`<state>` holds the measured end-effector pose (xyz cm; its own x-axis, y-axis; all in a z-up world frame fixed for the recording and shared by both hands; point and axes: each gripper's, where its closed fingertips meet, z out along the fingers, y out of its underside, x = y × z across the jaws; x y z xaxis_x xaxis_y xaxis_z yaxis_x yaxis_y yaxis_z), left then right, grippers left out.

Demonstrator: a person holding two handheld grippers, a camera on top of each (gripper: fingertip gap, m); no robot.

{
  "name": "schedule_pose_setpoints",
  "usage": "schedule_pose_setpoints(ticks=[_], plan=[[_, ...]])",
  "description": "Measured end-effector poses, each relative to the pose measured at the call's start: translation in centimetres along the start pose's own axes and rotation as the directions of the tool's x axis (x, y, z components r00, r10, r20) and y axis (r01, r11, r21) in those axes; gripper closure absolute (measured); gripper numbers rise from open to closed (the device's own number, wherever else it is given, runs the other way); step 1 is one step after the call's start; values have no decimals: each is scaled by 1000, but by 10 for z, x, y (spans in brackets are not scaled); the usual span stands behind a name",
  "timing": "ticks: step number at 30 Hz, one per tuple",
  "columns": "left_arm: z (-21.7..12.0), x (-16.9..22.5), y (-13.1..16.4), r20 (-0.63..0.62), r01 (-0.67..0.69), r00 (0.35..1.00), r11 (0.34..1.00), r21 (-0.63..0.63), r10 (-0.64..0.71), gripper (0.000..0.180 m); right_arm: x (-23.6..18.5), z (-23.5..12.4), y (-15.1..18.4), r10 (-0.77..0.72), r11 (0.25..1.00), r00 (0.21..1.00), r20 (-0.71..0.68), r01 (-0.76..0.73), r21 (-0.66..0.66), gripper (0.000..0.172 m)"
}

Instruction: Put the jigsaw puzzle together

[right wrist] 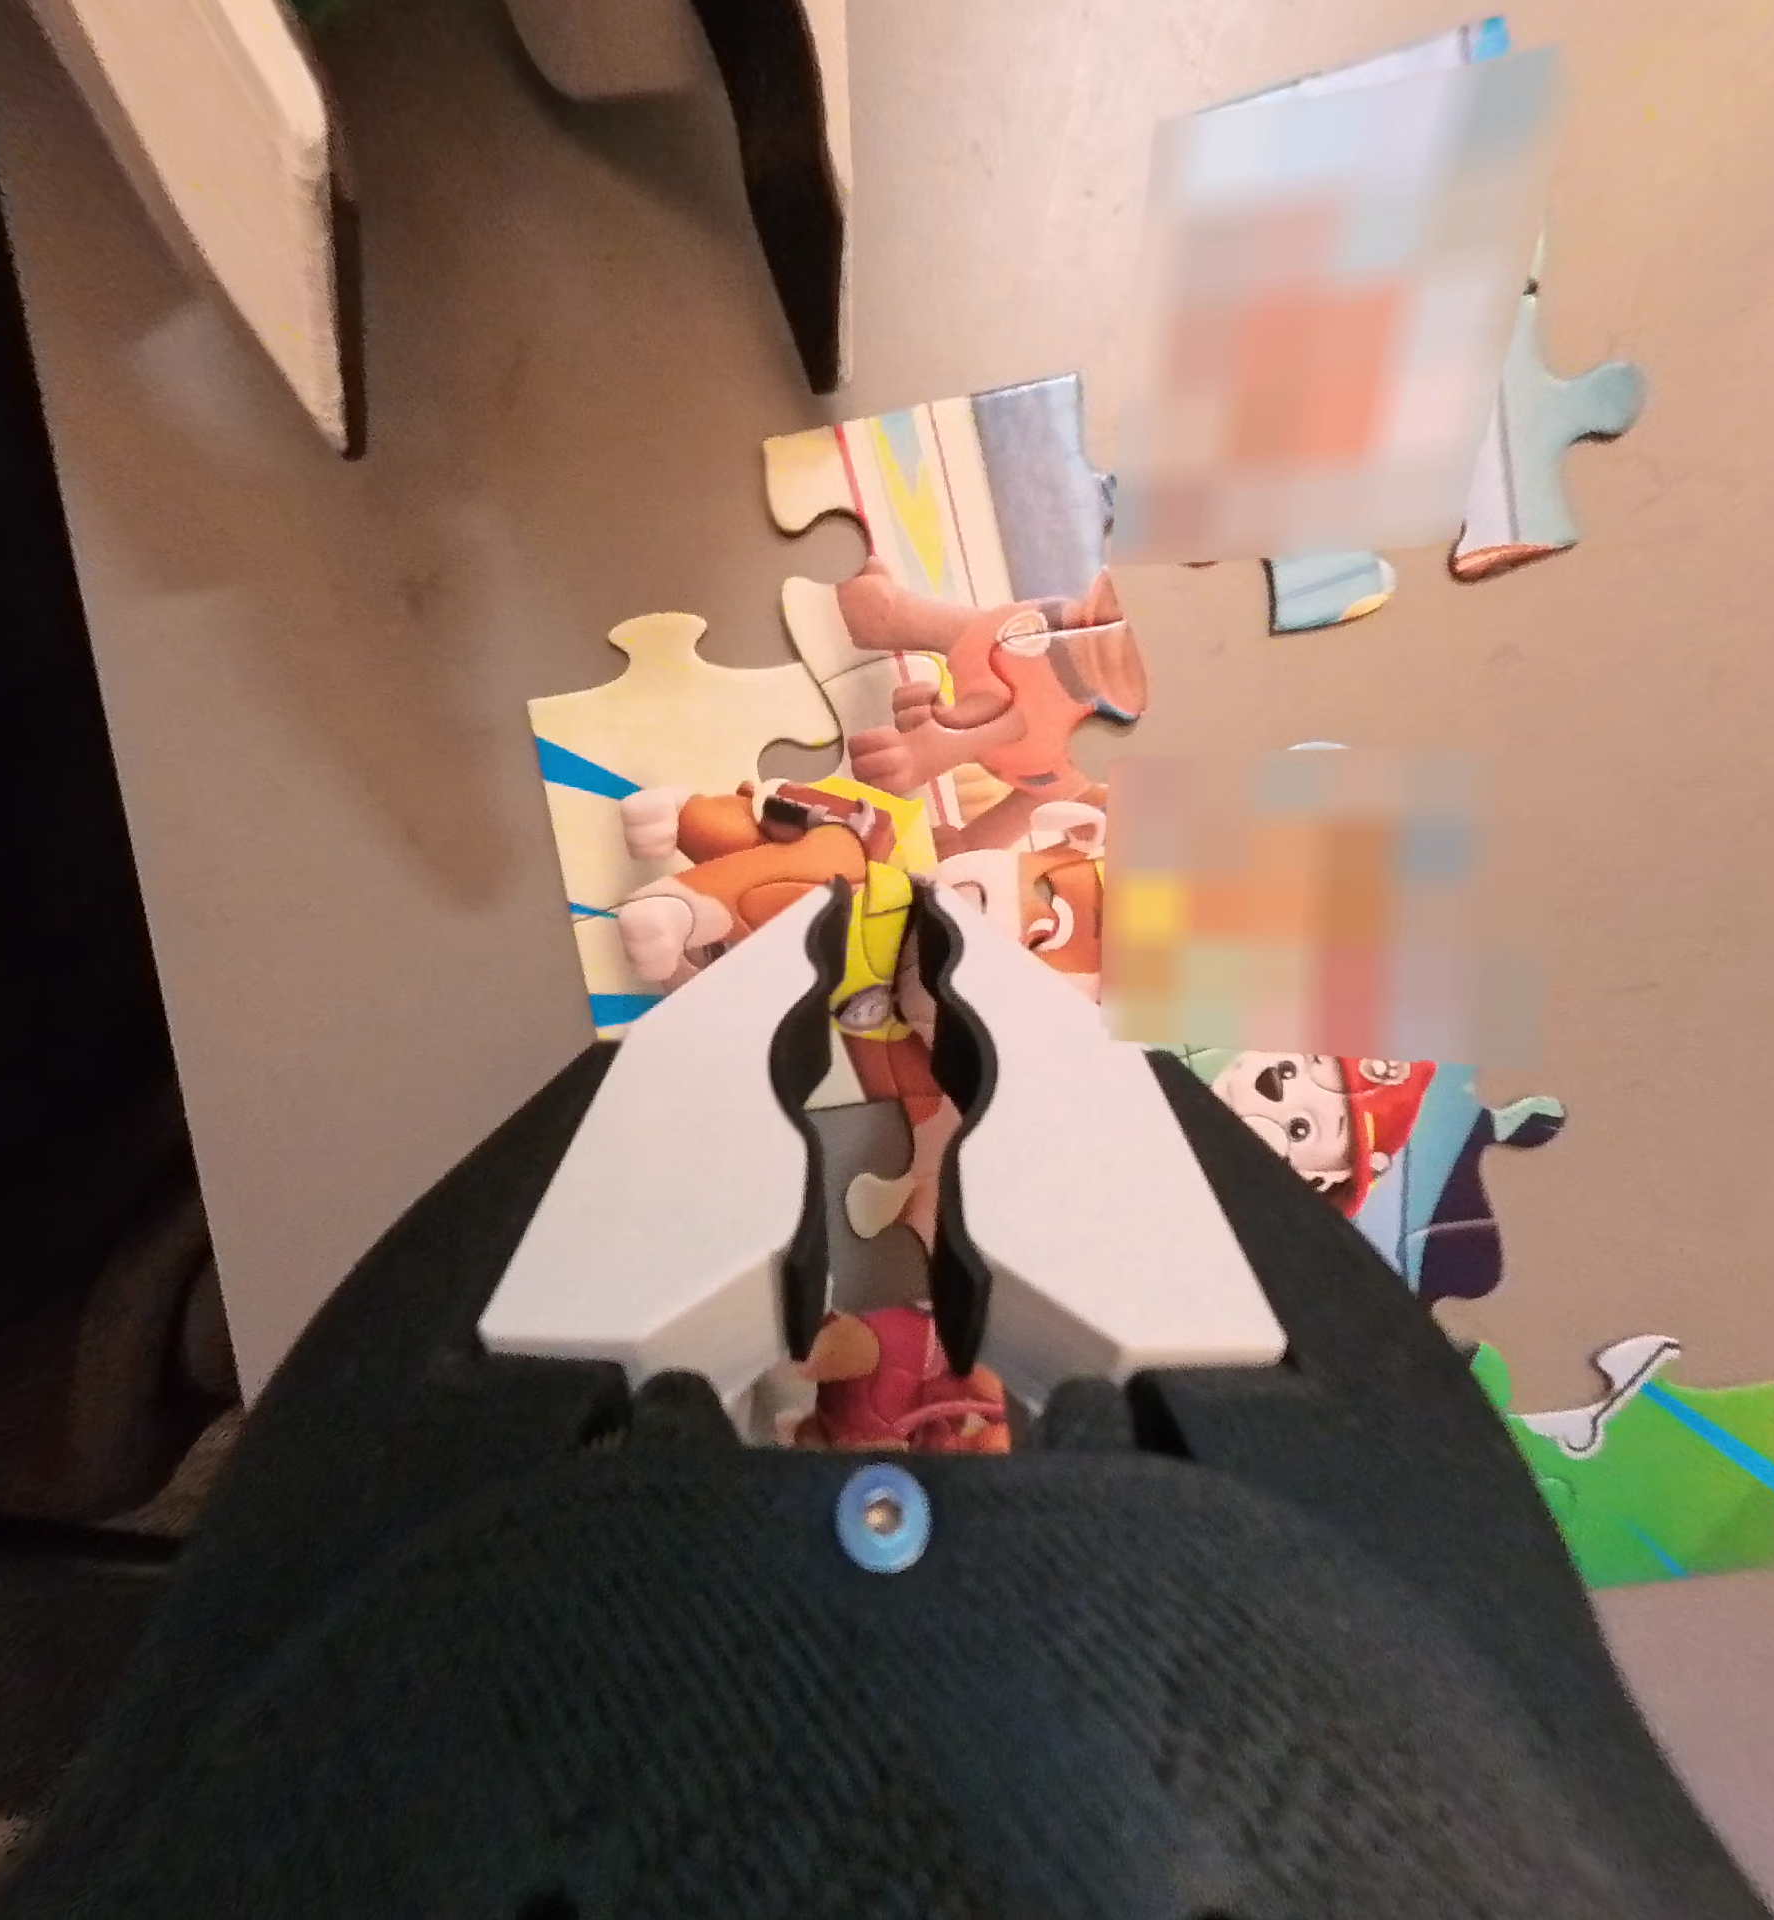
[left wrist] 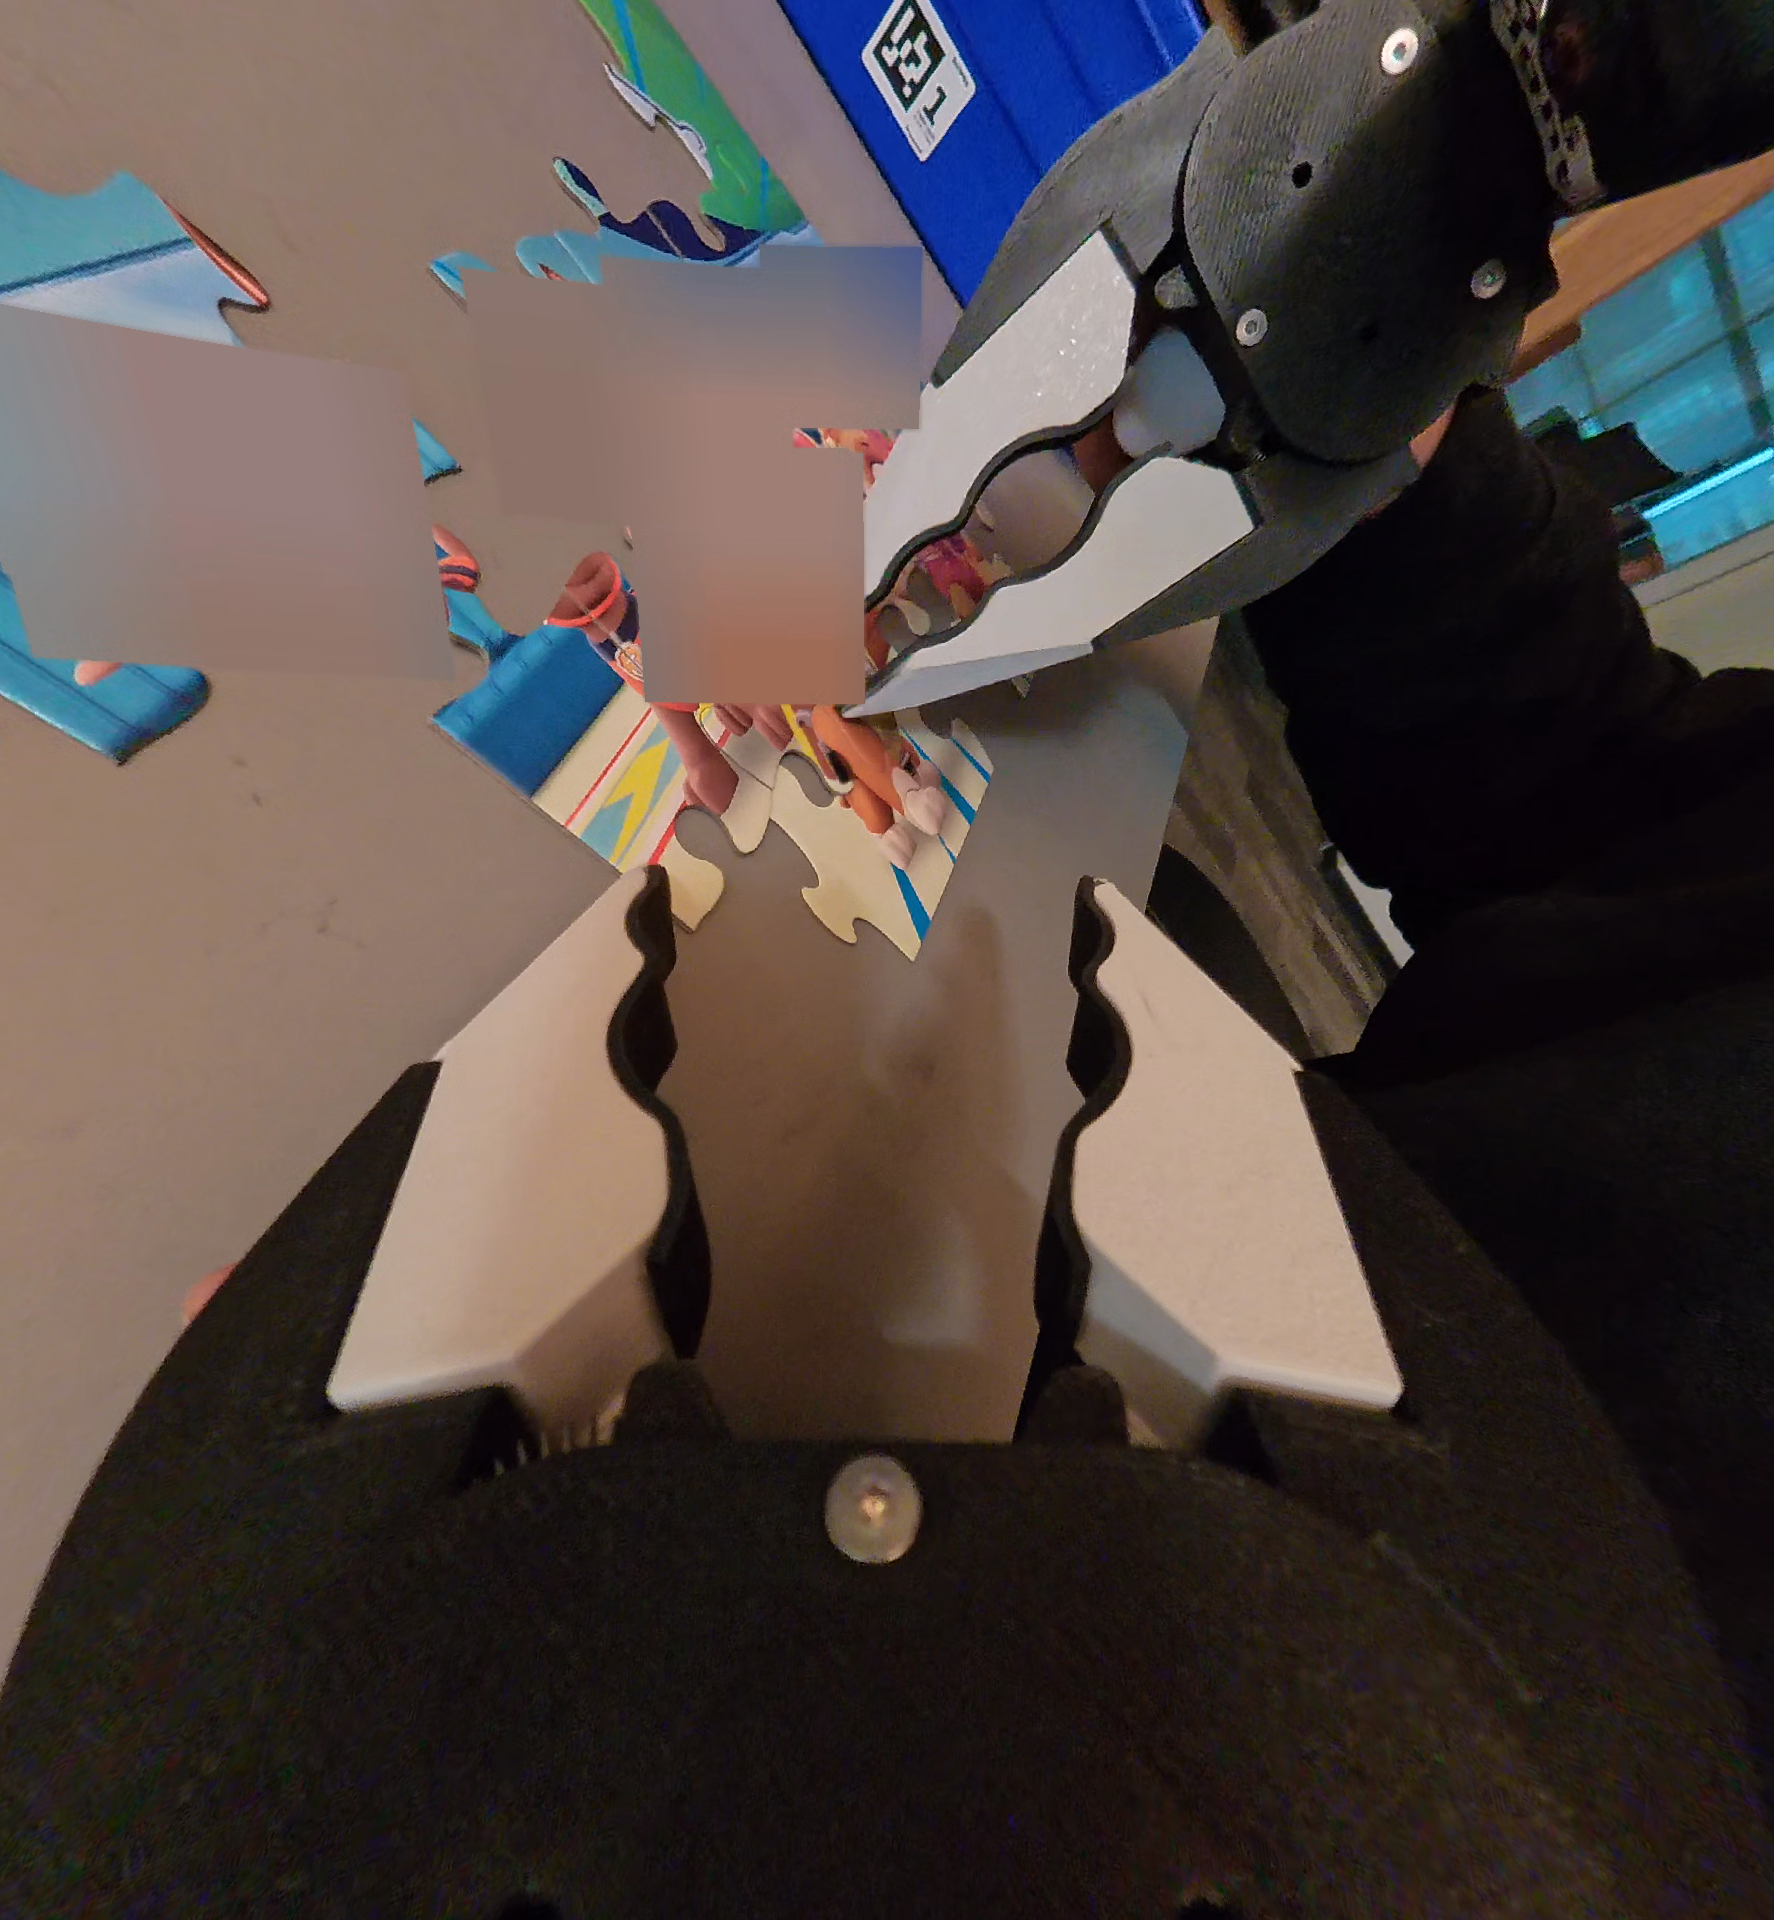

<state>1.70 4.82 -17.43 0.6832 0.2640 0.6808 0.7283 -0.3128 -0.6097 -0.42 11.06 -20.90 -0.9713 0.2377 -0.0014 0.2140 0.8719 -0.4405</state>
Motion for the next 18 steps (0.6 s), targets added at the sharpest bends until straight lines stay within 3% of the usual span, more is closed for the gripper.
schedule_pose_setpoints(ticks=[18], plan=[[-5,2,8,41,-27,999,999,-25,28,105,-2,2,-5,33,999,998,-52,-32,20,163]])
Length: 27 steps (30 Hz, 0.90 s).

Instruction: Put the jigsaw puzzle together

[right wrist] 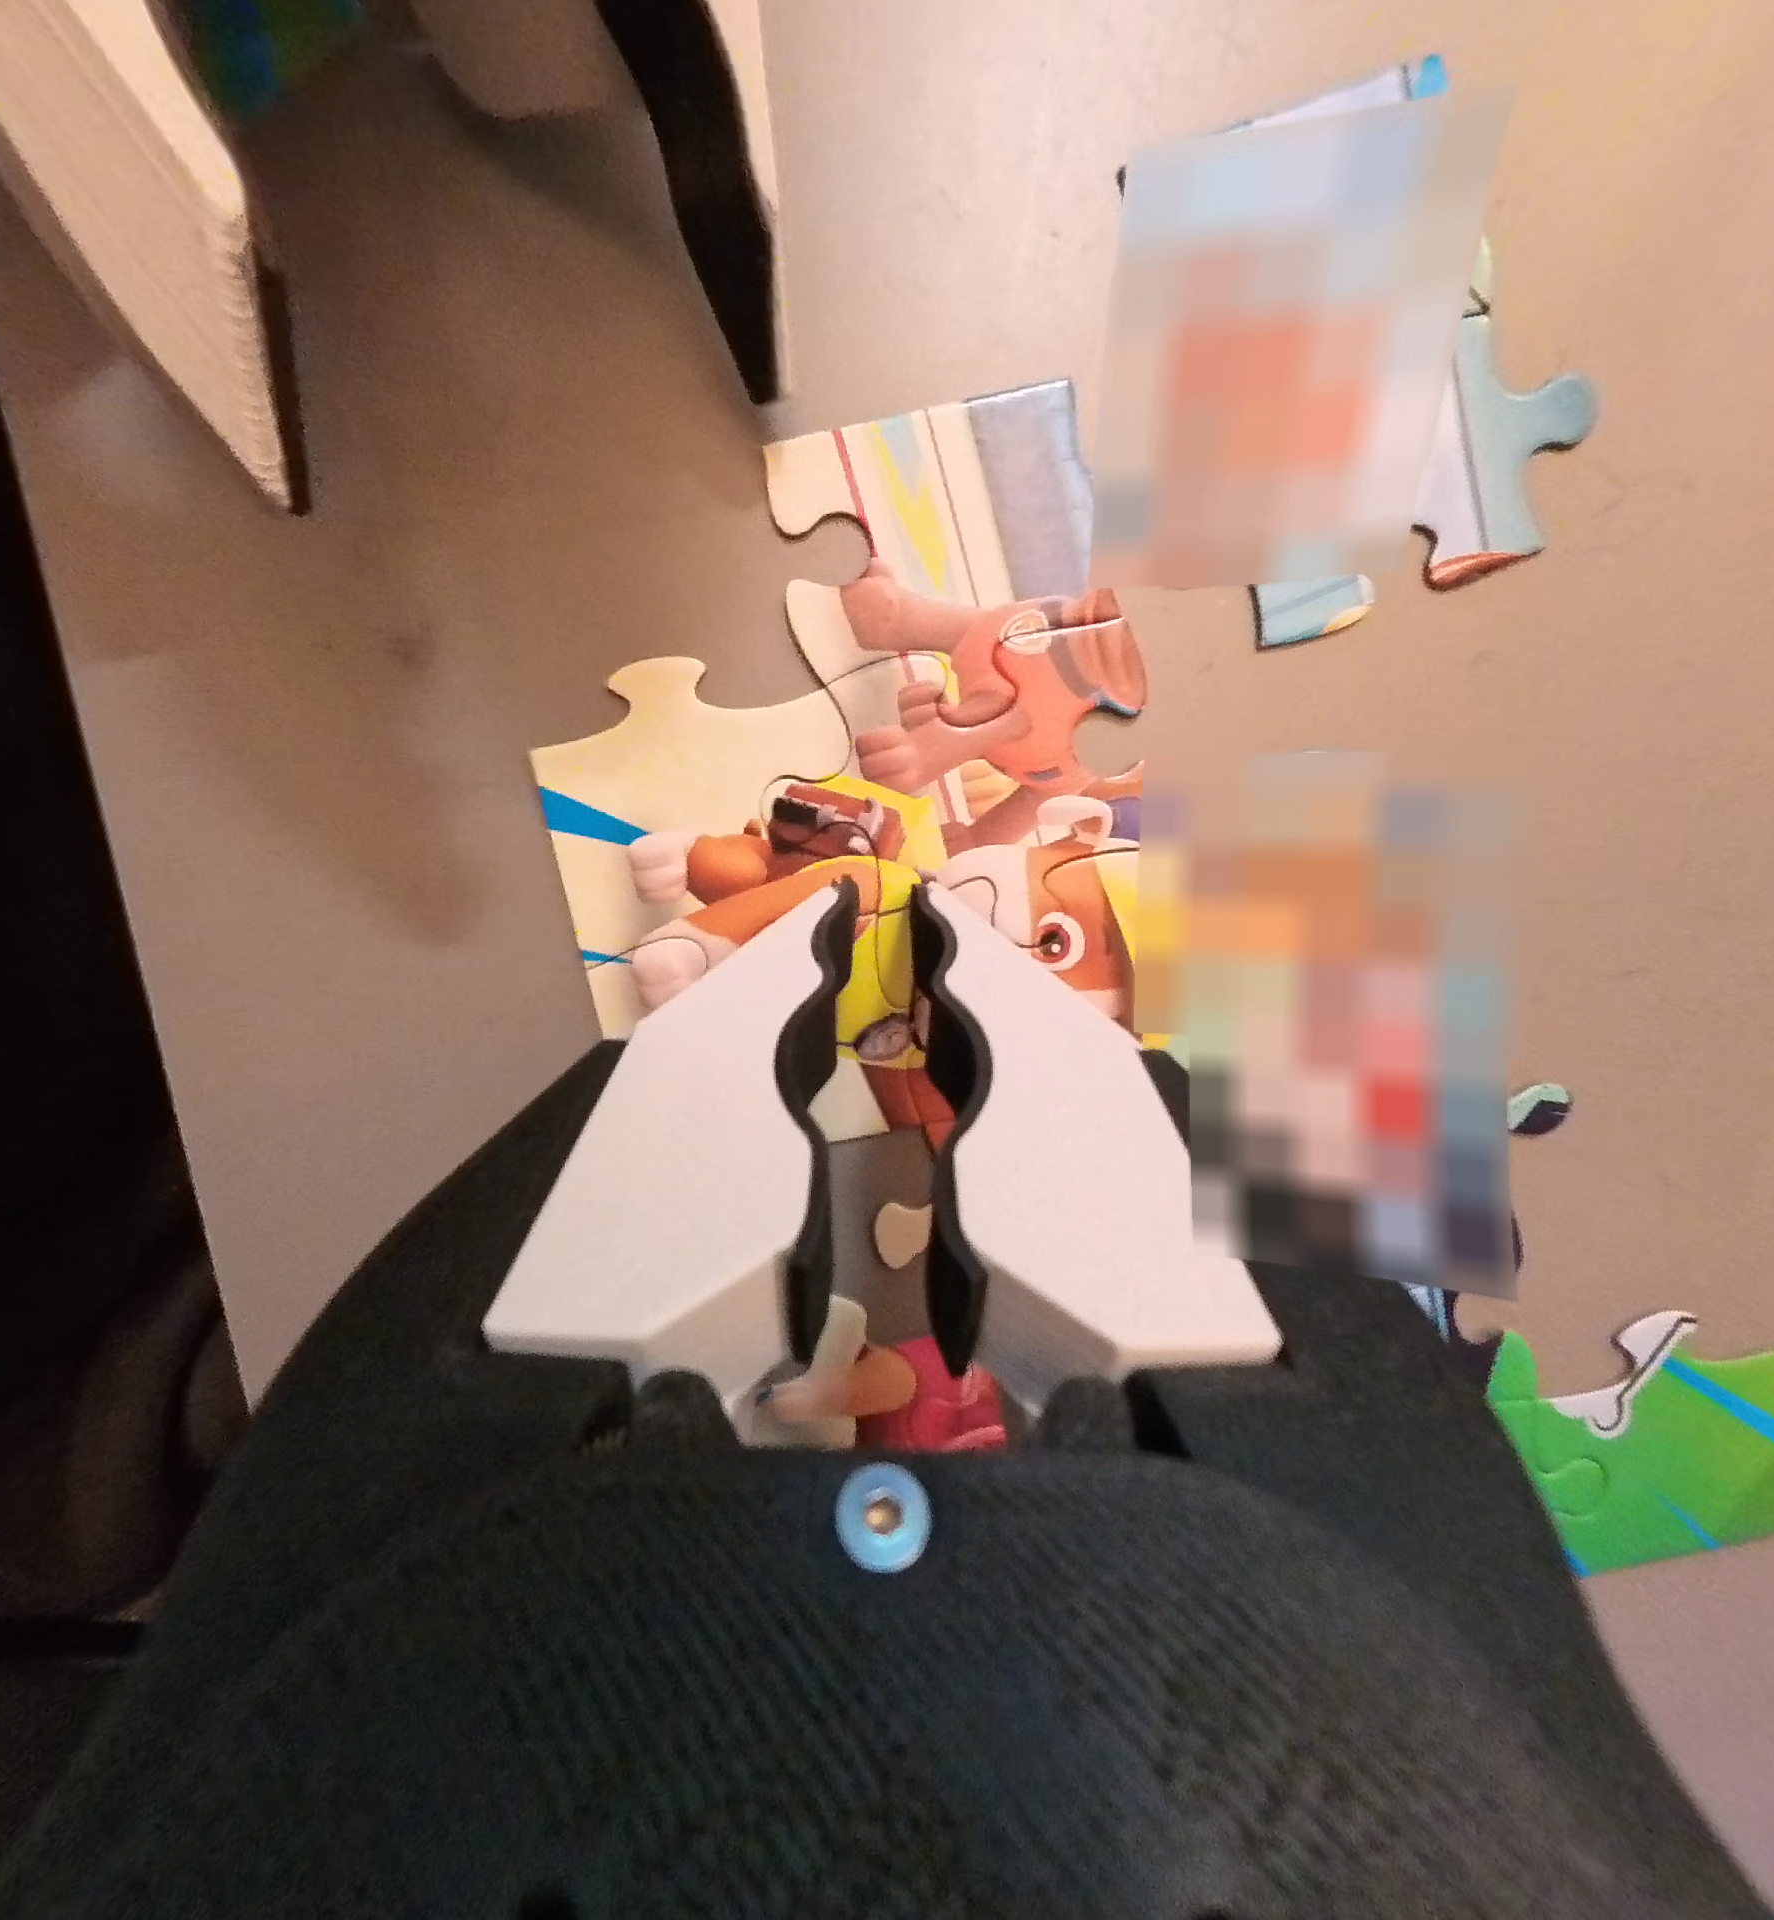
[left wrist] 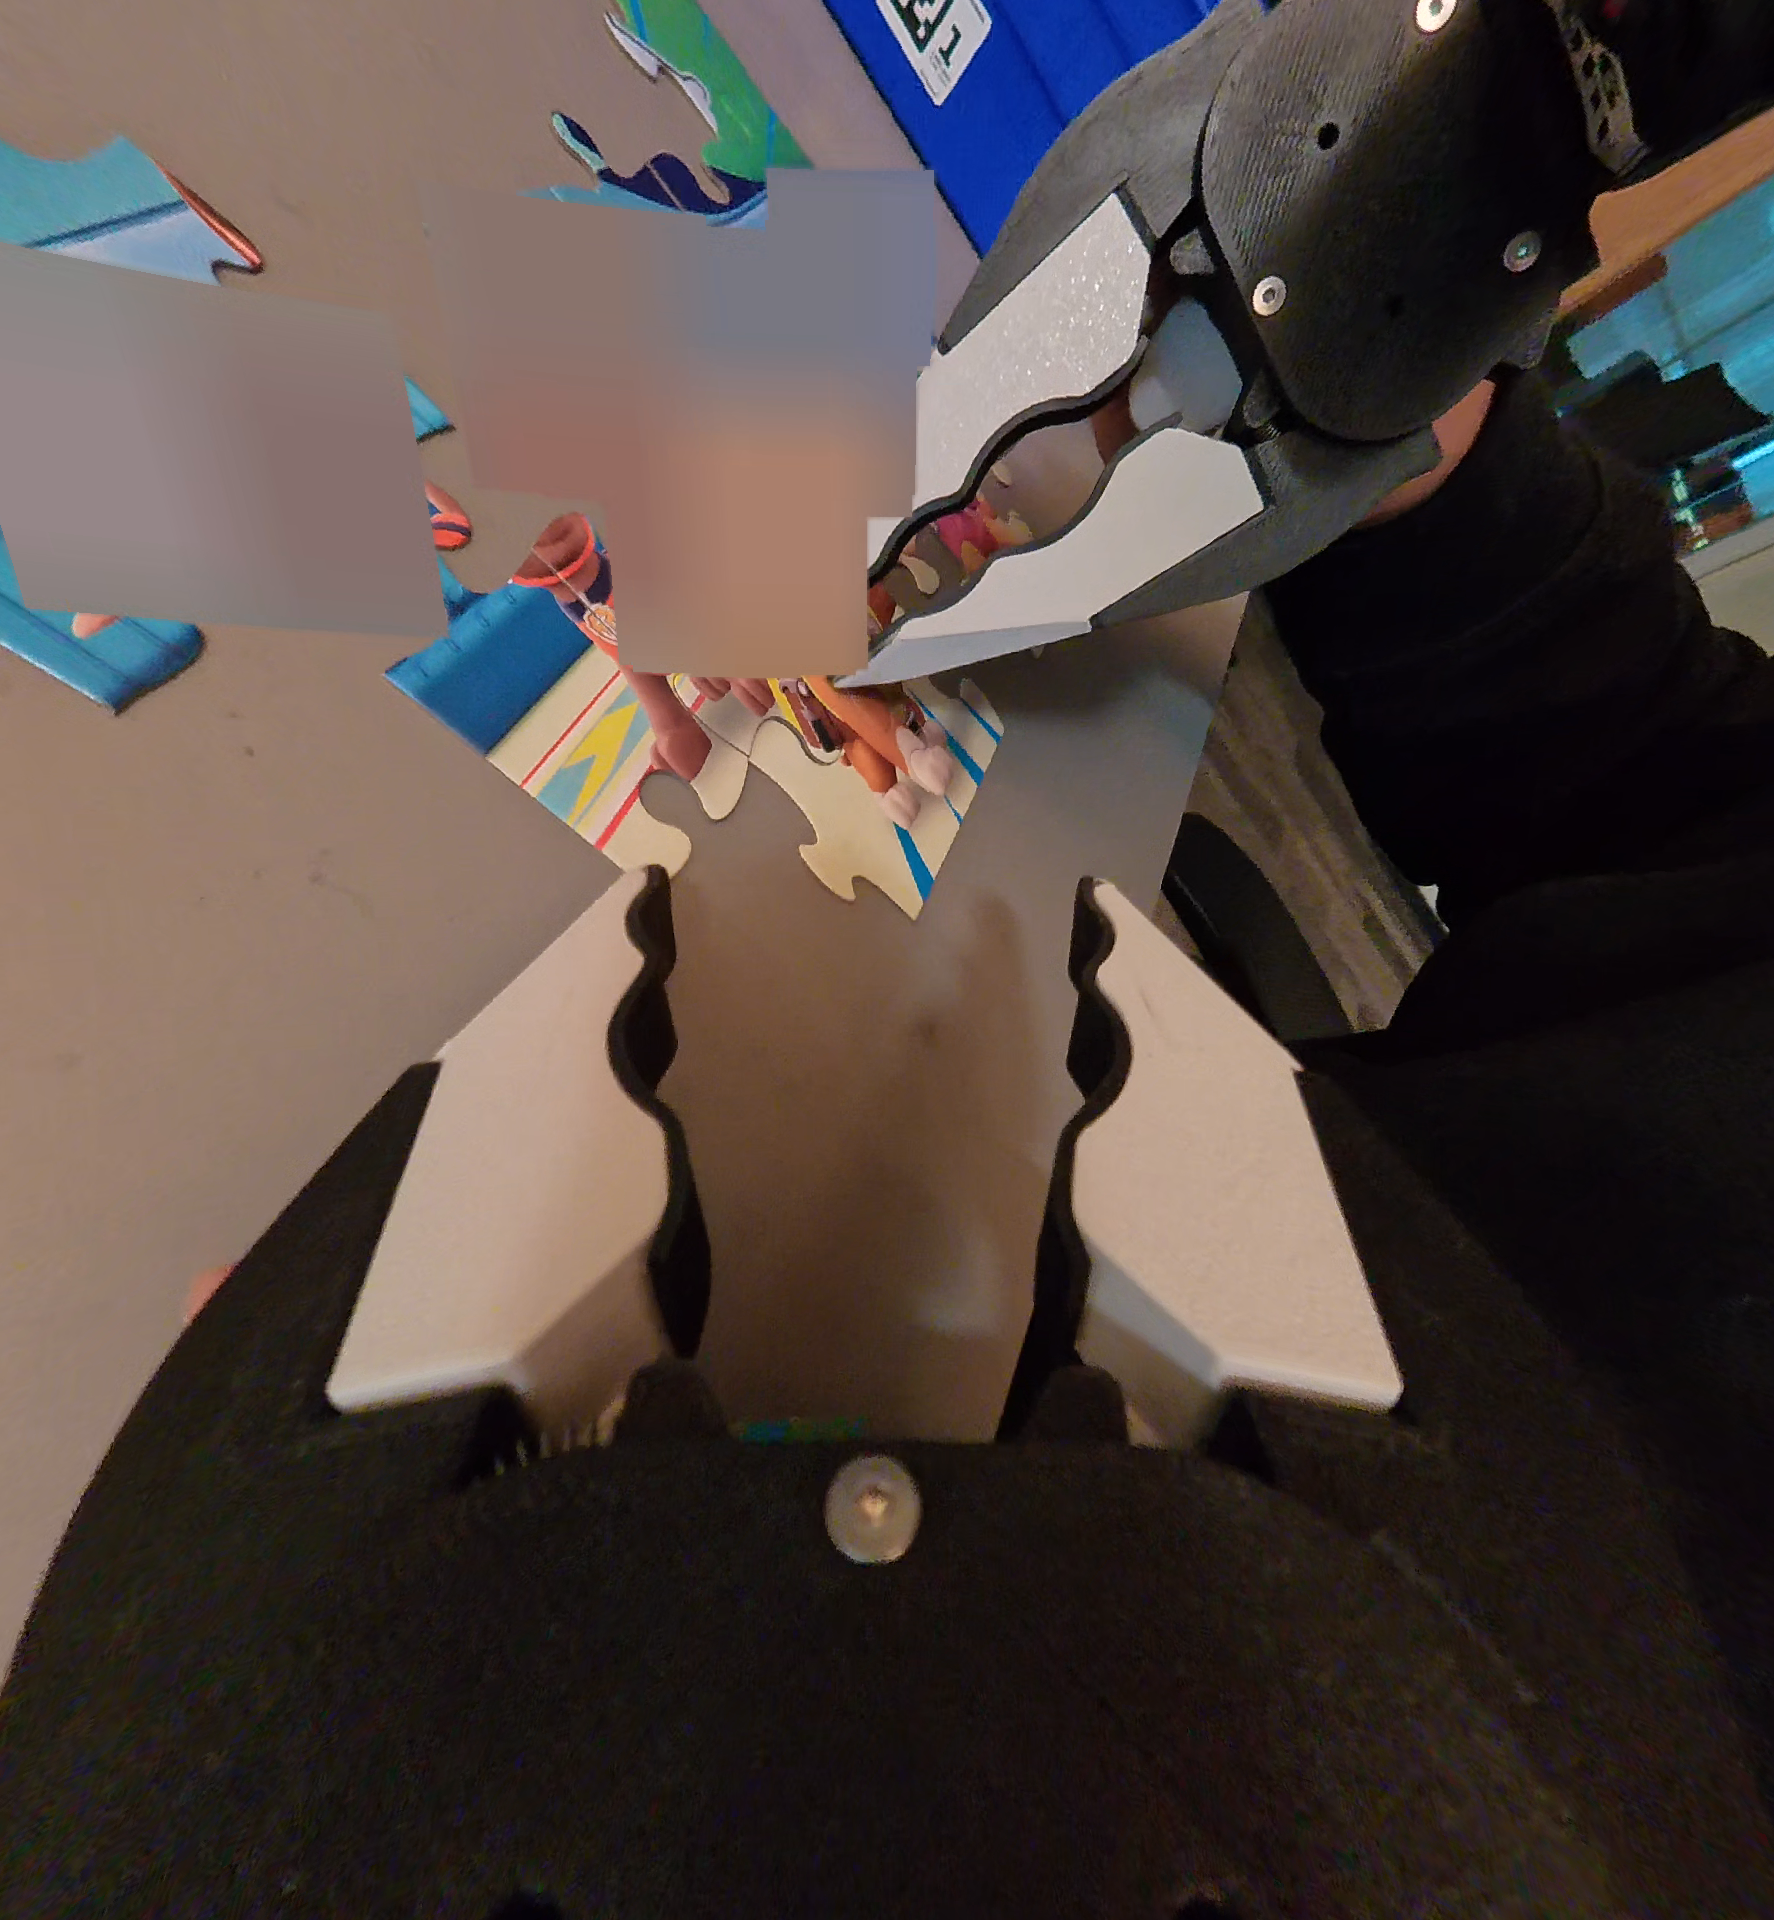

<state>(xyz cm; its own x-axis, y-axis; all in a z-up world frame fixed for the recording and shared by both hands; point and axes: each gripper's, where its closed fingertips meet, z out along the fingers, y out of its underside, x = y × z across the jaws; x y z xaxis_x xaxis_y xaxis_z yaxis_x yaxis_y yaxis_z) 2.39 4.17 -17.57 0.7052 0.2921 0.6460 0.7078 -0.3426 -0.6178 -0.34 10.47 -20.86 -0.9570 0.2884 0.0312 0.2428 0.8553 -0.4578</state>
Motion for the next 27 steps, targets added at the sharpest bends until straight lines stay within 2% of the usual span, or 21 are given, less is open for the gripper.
schedule_pose_setpoints(ticks=[8,11,27], plan=[[4,7,10,-10,4,1000,1000,-23,-4,105,-3,-4,-6,-9,1000,1000,-7,9,23,164],[7,7,10,-12,2,1000,1000,-21,-2,105,-5,-4,-13,-10,998,1000,8,9,55,165],[10,0,4,0,2,1000,1000,-7,-2,104,-9,5,-14,-17,999,1000,23,15,50,166]])
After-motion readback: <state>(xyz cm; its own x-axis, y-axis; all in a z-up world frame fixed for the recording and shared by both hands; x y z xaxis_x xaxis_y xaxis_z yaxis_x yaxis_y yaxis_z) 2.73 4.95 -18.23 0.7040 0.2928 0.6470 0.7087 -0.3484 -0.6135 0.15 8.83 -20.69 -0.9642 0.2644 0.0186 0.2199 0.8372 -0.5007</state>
